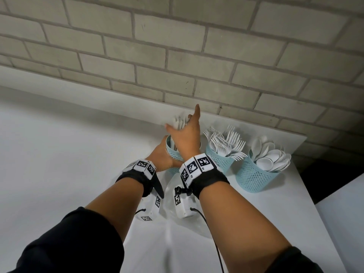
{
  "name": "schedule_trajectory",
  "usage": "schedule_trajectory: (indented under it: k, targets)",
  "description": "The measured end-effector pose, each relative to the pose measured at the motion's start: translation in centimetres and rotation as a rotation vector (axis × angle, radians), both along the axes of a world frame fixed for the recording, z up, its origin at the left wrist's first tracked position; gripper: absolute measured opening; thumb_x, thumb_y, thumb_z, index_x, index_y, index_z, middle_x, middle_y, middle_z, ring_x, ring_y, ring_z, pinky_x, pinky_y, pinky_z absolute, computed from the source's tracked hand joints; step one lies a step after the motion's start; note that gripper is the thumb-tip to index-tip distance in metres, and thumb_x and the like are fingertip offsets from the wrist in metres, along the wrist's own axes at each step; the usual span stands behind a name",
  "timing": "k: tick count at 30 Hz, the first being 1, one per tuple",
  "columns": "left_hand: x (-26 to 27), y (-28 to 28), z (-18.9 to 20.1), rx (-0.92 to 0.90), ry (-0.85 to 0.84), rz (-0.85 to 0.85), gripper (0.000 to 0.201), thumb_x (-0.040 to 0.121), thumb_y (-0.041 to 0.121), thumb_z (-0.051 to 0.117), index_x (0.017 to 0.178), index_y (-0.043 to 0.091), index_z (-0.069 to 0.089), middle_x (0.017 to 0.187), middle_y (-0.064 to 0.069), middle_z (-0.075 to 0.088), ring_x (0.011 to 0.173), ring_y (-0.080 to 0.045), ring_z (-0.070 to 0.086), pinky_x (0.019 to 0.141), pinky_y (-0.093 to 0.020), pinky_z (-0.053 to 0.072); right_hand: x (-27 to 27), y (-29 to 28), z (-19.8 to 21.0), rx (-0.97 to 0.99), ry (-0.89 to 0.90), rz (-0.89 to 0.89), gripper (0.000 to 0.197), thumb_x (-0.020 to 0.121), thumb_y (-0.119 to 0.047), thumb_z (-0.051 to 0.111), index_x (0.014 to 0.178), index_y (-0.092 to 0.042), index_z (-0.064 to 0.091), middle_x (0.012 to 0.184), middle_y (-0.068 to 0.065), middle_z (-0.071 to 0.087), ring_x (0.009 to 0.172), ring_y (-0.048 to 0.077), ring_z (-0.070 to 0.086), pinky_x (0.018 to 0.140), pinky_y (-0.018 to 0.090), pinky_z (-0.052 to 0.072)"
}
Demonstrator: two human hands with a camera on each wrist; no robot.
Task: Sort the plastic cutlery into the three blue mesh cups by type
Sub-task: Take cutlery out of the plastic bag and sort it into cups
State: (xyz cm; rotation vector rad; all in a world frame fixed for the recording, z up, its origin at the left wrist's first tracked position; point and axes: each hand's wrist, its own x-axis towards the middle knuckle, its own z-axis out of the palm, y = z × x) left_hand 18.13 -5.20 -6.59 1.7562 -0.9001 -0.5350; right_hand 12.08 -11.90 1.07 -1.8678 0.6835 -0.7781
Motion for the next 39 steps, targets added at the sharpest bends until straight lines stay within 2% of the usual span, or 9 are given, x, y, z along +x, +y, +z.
schedule_trajectory:
  k: [8, 11, 14, 20, 23, 26, 30, 34, 39]
  targets:
    - [0.4, 0.0, -0.2, 0.027, -0.027, -0.008, 0.111, 0.045, 0.063, 0.079, 0.134, 0.013, 0.037, 0.119, 0.001, 0.057, 0.109, -0.012, 0.057, 0.097, -0.032, 0.048, 0.5, -0.1, -0.2, -0.043, 0.113, -0.017, 0.107, 0.077, -0.024, 0.073, 0.149, -0.024, -0.006, 0.143, 0.009, 0.044, 0.122, 0.027, 0.053, 0.094, 0.043, 0.049]
    - [0.3, -0.1, -0.2, -0.013, -0.040, -0.019, 0.108, 0.044, 0.052, 0.080, 0.134, 0.011, 0.035, 0.118, 0.001, 0.057, 0.108, -0.009, 0.057, 0.093, -0.027, 0.048, 0.4, -0.3, 0.0, -0.090, 0.160, 0.075, 0.070, 0.084, -0.017, 0.066, 0.144, -0.015, 0.030, 0.129, 0.009, 0.058, 0.104, 0.022, 0.060, 0.081, 0.026, 0.050]
    - [0.5, -0.1, 0.0, -0.015, -0.057, -0.024, 0.110, 0.041, 0.053, 0.082, 0.132, 0.012, 0.035, 0.115, 0.003, 0.056, 0.105, -0.007, 0.057, 0.090, -0.026, 0.049, -0.1, -0.1, 0.3, -0.055, 0.043, 0.156, 0.024, 0.089, -0.015, 0.061, 0.112, -0.008, 0.058, 0.102, 0.006, 0.065, 0.084, 0.014, 0.056, 0.060, 0.015, 0.041]
    - [1.1, -0.1, 0.4, 0.048, -0.042, -0.056, 0.099, 0.054, 0.032, 0.088, 0.136, 0.017, 0.035, 0.119, 0.007, 0.059, 0.113, -0.011, 0.057, 0.094, -0.028, 0.050, -1.7, 0.5, 2.4, -0.172, -0.090, 0.197, 0.059, 0.080, -0.025, 0.072, 0.131, -0.016, 0.045, 0.129, 0.006, 0.047, 0.120, 0.017, 0.044, 0.099, 0.030, 0.038]
    - [0.2, 0.5, 2.3, 0.184, -0.053, -0.120, 0.074, 0.065, 0.023, 0.085, 0.129, 0.016, 0.048, 0.115, 0.004, 0.062, 0.111, -0.018, 0.058, 0.094, -0.029, 0.048, -3.9, 0.2, 3.9, -0.329, -0.163, 0.145, 0.049, 0.084, -0.027, 0.066, 0.128, -0.015, 0.048, 0.130, 0.006, 0.048, 0.124, 0.019, 0.041, 0.105, 0.033, 0.034]
    - [-1.2, 2.0, 5.5, 0.578, -0.164, -0.132, 0.061, 0.078, 0.049, 0.067, 0.125, 0.010, 0.056, 0.117, -0.006, 0.064, 0.110, -0.025, 0.060, 0.096, -0.031, 0.046, -6.6, -0.4, 3.9, -0.442, -0.152, 0.087, 0.033, 0.088, -0.024, 0.059, 0.119, -0.011, 0.055, 0.120, 0.005, 0.054, 0.115, 0.018, 0.048, 0.100, 0.035, 0.040]
    - [-2.5, 2.4, 8.5, 0.971, -0.260, -0.162, 0.042, 0.079, 0.056, 0.063, 0.073, 0.015, 0.069, 0.062, 0.007, 0.067, 0.056, -0.008, 0.061, 0.079, -0.024, 0.046, -9.9, -1.1, 1.6, -0.541, -0.174, -0.063, 0.014, 0.087, -0.018, 0.059, 0.098, -0.008, 0.061, 0.095, 0.003, 0.058, 0.090, 0.016, 0.053, 0.081, 0.030, 0.045]
    - [-5.3, 0.4, 11.0, 0.860, -0.368, -0.185, 0.054, 0.086, 0.052, 0.054, 0.044, 0.019, 0.048, 0.032, 0.006, 0.046, 0.028, -0.006, 0.040, 0.062, -0.022, 0.040, -12.8, -1.5, -0.7, -0.418, -0.136, -0.178, 0.024, 0.090, -0.029, 0.058, 0.070, -0.016, 0.052, 0.058, -0.007, 0.046, 0.053, 0.011, 0.042, 0.053, 0.028, 0.038]
    - [-9.0, -2.8, 9.7, 0.578, -0.253, -0.262, 0.031, 0.088, 0.039, 0.060, 0.066, 0.019, 0.054, 0.063, 0.001, 0.057, 0.059, -0.012, 0.053, 0.062, -0.017, 0.045, -15.1, -2.6, -1.4, -0.283, 0.007, -0.353, 0.024, 0.087, -0.037, 0.060, 0.082, -0.014, 0.052, 0.059, -0.004, 0.051, 0.055, 0.017, 0.049, 0.054, 0.027, 0.038]
